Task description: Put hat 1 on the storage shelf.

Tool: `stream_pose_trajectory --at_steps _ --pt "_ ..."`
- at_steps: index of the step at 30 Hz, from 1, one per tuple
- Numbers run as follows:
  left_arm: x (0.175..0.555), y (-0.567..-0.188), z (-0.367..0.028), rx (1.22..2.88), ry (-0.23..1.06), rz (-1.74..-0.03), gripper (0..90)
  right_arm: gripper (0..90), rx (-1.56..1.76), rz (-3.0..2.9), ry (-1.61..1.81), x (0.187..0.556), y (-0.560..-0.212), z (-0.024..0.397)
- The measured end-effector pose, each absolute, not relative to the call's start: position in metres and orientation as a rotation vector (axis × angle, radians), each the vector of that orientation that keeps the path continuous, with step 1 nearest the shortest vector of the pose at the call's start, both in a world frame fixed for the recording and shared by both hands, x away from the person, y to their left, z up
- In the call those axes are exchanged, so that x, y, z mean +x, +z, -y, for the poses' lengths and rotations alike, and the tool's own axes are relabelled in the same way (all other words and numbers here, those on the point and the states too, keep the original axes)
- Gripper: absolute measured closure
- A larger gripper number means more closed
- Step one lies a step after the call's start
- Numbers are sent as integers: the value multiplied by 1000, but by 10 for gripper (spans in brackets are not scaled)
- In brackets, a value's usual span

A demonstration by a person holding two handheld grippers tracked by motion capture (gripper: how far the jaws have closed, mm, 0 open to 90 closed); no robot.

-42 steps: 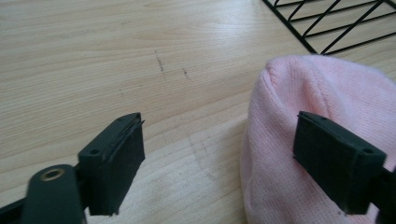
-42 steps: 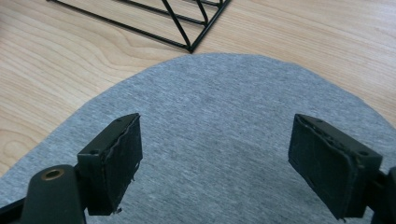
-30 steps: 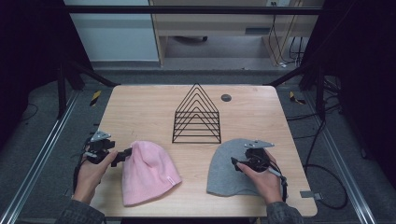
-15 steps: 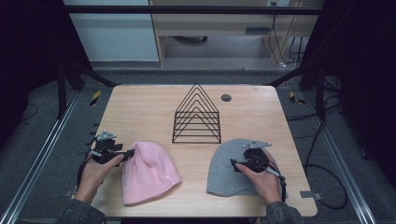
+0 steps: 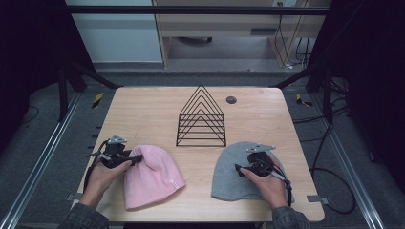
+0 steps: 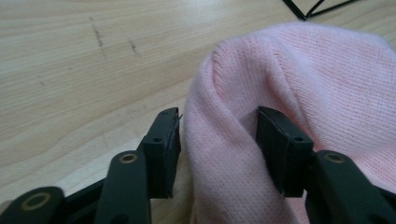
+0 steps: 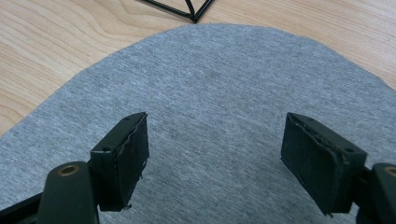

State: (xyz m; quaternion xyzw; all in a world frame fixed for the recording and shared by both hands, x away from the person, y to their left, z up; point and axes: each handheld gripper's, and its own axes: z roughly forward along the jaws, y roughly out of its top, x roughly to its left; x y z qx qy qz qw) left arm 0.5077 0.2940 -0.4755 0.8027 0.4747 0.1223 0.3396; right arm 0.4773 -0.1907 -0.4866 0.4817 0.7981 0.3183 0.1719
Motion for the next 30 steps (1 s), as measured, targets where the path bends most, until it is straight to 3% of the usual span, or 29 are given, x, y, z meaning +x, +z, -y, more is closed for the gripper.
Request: stream_pose_trajectory --at_steps 8,16,20,30 --pt "510 -481 -293 2111 271 -1225 549 229 1360 -2273 898 478 -487 190" --pt "510 -480 -287 2156 259 -1200 723 231 1366 -2263 906 478 -486 191" --pt "509 -478 -284 2166 278 -1189 764 233 1361 -2260 906 478 -486 191" --pt "501 -464 -286 2120 330 -1137 792 236 1362 -2253 907 478 -484 192"
